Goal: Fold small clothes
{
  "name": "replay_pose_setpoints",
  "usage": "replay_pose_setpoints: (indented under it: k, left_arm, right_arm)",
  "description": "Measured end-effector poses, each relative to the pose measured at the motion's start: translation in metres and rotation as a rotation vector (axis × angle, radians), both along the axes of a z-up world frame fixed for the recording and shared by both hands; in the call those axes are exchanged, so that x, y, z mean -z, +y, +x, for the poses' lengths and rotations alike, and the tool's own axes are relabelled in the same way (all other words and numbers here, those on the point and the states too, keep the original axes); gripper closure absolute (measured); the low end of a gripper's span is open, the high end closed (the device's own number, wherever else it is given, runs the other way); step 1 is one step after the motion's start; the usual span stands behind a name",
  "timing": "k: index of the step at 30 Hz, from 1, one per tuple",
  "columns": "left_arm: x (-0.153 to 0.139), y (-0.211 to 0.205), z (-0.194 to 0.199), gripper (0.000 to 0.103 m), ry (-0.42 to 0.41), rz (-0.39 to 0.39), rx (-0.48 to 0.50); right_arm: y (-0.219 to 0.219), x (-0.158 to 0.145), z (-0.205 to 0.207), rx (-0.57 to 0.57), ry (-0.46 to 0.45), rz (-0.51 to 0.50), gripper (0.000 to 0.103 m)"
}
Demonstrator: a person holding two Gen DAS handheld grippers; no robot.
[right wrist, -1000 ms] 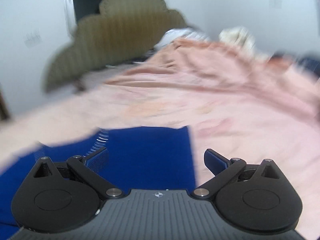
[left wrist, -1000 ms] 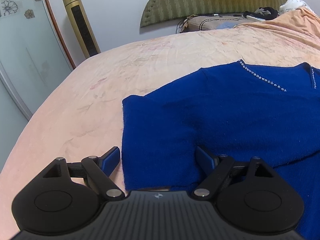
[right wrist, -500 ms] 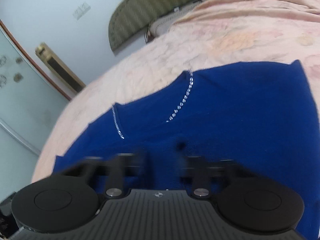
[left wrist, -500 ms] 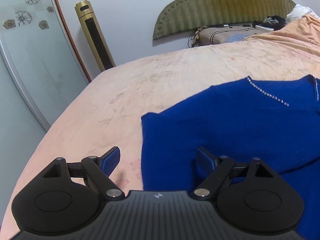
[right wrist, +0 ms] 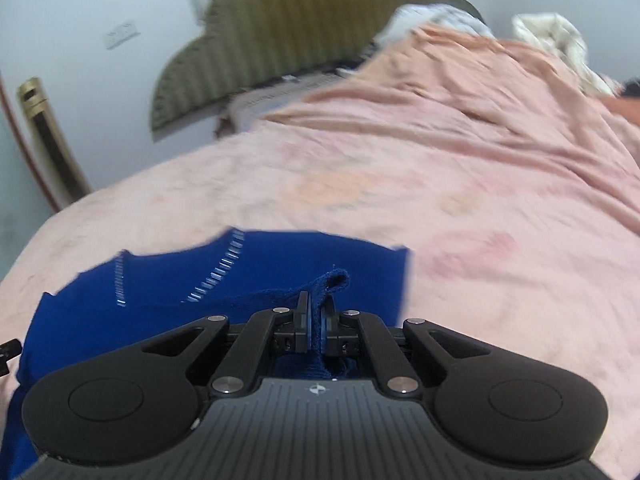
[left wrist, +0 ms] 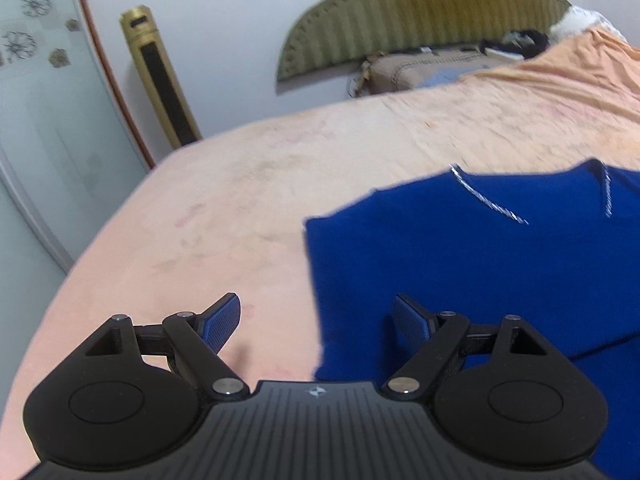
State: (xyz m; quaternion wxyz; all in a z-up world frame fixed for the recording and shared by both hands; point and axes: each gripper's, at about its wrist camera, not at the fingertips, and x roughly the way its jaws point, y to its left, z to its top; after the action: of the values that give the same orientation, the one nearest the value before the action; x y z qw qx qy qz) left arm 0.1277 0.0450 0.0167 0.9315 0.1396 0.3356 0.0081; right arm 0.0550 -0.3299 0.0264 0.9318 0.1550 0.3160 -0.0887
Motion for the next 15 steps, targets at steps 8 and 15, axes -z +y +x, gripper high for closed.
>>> replay_pose_setpoints:
  k: [8, 15]
  left_arm:
    - [0.012, -0.007, -0.005, 0.019, 0.038, 0.018, 0.01]
    - [0.011, -0.01, -0.014, 0.019, 0.044, 0.001, 0.016]
  right_arm:
    - [0.002, 0.003, -0.024, 0.142, -0.066, -0.101, 0.071]
    - [0.023, 0.029, -0.009, 0.007, 0.072, -0.086, 0.052]
